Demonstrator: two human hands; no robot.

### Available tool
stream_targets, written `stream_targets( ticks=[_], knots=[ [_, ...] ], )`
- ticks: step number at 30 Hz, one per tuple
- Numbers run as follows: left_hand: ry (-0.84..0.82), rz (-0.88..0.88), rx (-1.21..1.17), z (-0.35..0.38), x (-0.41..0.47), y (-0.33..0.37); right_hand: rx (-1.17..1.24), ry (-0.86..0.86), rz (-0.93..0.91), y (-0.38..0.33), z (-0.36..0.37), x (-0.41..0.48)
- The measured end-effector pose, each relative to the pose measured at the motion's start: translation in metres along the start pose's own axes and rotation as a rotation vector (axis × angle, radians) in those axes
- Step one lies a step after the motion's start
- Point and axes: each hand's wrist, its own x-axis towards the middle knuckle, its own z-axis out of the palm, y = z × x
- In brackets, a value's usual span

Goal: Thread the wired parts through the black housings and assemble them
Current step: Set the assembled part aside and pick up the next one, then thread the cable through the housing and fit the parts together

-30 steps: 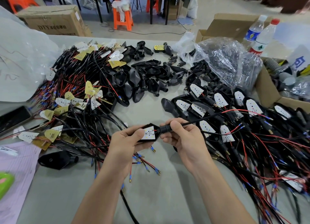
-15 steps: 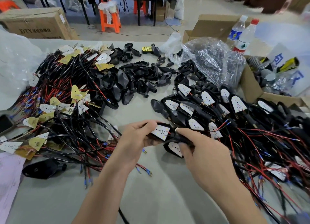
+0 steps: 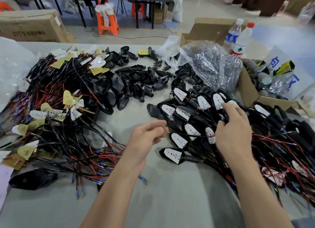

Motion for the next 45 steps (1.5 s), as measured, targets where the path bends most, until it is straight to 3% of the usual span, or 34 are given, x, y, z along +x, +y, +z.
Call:
stream_targets(
  ticks=[3, 8, 13, 19, 23, 28, 33, 36, 39, 42, 45],
  knots=[
    [0.084, -0.002, 0.027, -0.009, 0.002, -0.001, 0.055, -0.005, -0.064, -0.019, 0.02, -0.021],
    [0.247, 0.061, 0.136, -0.024, 0.006, -0.001, 0.173, -0.154, -0.201, -0.054, 0.055, -0.054],
    [0.537, 0.149, 0.525, -0.06, -0.005, -0.008, 0.253, -0.393, -0.286, -0.092, 0.094, -0.067],
    [0.717, 0.247, 0.807, -0.103, -0.017, -0.01, 0.21, -0.712, -0.339, -0.152, 0.145, -0.064],
    [0.58, 0.213, 0.871, -0.117, -0.02, -0.013, 0.093, -0.765, -0.441, -0.191, 0.172, -0.064],
    [0.441, 0.194, 1.08, -0.129, -0.016, -0.022, -0.042, -0.78, -0.422, -0.207, 0.184, -0.059],
    [0.448, 0.202, 1.236, -0.135, -0.009, -0.033, 0.297, -0.741, -0.266, -0.2, 0.155, -0.03],
    [0.503, 0.2, 1.151, -0.134, -0.005, -0.035, 0.646, -0.725, -0.152, -0.195, 0.121, -0.015],
    [0.564, 0.187, 1.059, -0.13, -0.002, -0.029, 0.712, -0.729, -0.15, -0.186, 0.1, -0.007],
    [0.649, 0.188, 0.935, -0.121, -0.001, -0.018, 0.874, -0.686, 0.008, -0.173, 0.094, -0.004],
    [0.454, 0.222, 0.726, -0.107, 0.006, 0.0, 0.969, -0.654, 0.087, -0.156, 0.092, -0.006]
  ],
)
